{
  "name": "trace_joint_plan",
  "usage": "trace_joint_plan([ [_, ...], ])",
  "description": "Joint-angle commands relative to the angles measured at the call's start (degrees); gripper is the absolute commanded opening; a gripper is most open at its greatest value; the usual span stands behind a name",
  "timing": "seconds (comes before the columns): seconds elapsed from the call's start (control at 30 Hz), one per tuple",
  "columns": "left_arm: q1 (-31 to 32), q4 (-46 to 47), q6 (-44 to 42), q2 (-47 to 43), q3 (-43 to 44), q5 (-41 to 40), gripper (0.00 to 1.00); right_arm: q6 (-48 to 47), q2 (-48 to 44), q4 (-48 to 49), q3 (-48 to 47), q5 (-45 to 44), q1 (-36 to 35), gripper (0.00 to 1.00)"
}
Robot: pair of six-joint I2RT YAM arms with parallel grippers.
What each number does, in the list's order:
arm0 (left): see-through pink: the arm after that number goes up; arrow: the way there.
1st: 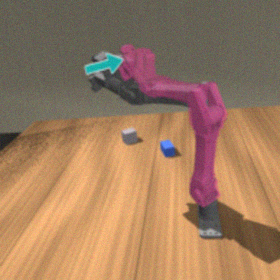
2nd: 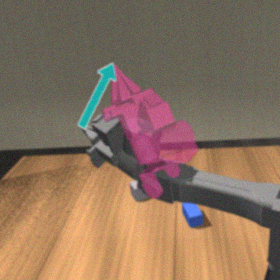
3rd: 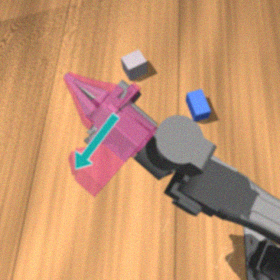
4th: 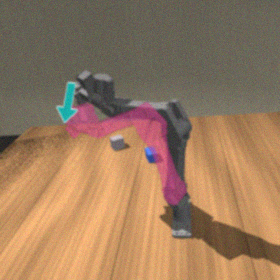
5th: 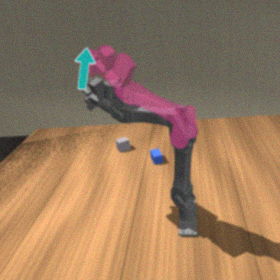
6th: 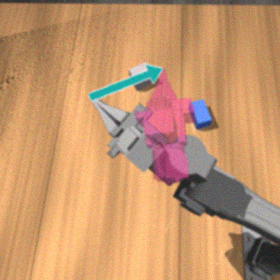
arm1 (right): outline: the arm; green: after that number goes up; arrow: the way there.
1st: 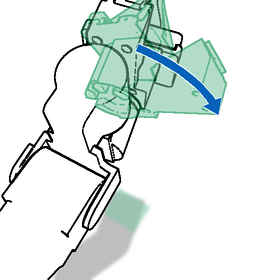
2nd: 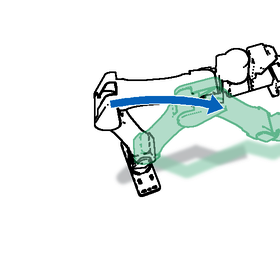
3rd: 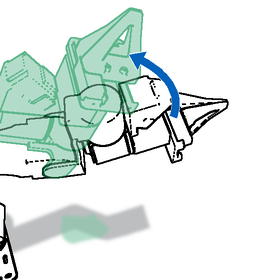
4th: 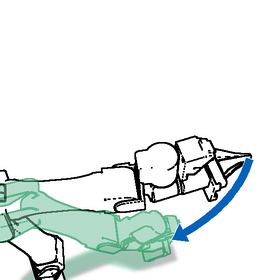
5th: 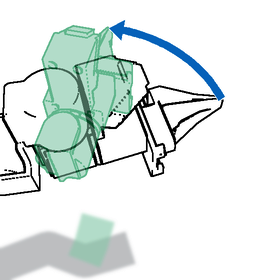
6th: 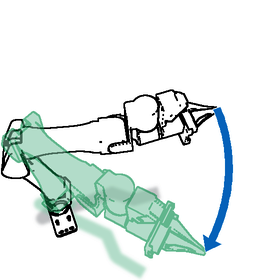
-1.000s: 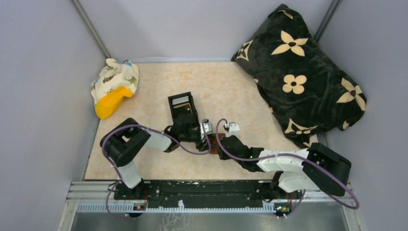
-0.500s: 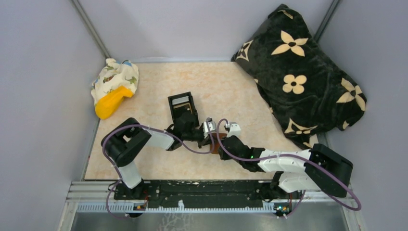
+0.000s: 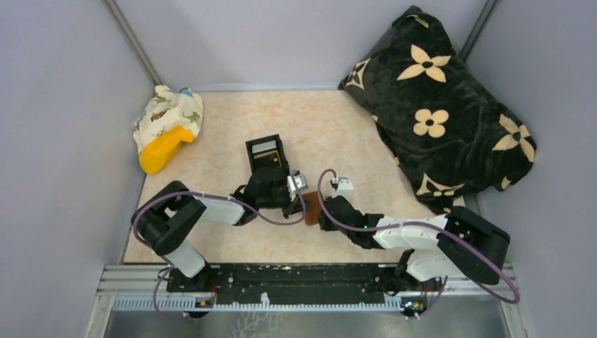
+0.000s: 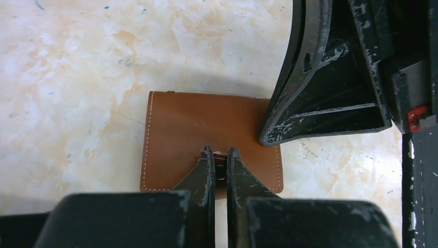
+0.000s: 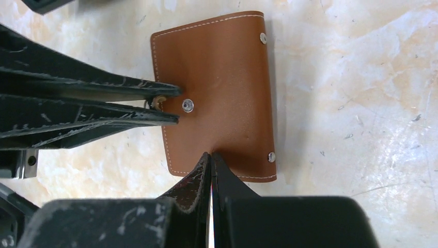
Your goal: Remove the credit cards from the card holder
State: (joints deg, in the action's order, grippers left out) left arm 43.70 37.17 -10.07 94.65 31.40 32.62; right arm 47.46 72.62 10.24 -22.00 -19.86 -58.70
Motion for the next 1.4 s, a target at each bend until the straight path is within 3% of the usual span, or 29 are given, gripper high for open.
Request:
trace_joint_plan([
  [0.0,-1.8,3.2,3.3,-3.4,-1.2,-0.7,0.0,2.7,3.6,-4.8,-0.6,-0.8,1.0,0.0],
  [0.2,-4.9,9.3,7.9,-6.1,-4.2,0.9,0.0,4.7,5.0,-6.1,-0.7,-0.3,1.9,0.0],
  [0.43,-5.1,9.7,10.9,-10.5,-4.7,-0.4,0.0,5.2,2.8,-6.2,0.1,-0.3,2.1,0.0],
  [0.47,-5.1,9.7,11.6,-11.3,-5.0,-0.7,0.03,4.8,2.3,-6.4,0.0,-0.5,2.1,0.0],
  [0.53,-5.0,9.9,12.4,-12.8,-5.8,0.1,0.19,3.8,1.2,-6.9,-0.5,-0.8,2.1,0.0],
  [0.7,-4.5,13.3,15.9,-16.8,-9.1,4.2,0.47,1.0,0.1,-9.3,-2.4,-2.0,2.1,0.0],
  [1.0,-1.6,13.5,18.7,-21.5,-11.4,0.2,0.52,-2.4,-3.2,-11.8,-4.9,-5.7,-0.1,0.0],
  [1.1,-0.9,13.9,23.0,-23.3,-12.2,-4.4,0.57,-6.5,-4.1,-12.6,-7.2,-8.2,-2.3,0.0],
  [1.2,-0.3,4.3,32.0,-24.6,-10.0,-18.2,0.61,-11.5,-4.6,-11.1,-8.7,-9.1,-3.3,0.09],
  [1.37,2.3,-5.1,35.6,-29.7,-10.4,-30.4,0.61,-16.6,-7.1,-8.1,-8.9,-11.6,-3.6,0.36],
])
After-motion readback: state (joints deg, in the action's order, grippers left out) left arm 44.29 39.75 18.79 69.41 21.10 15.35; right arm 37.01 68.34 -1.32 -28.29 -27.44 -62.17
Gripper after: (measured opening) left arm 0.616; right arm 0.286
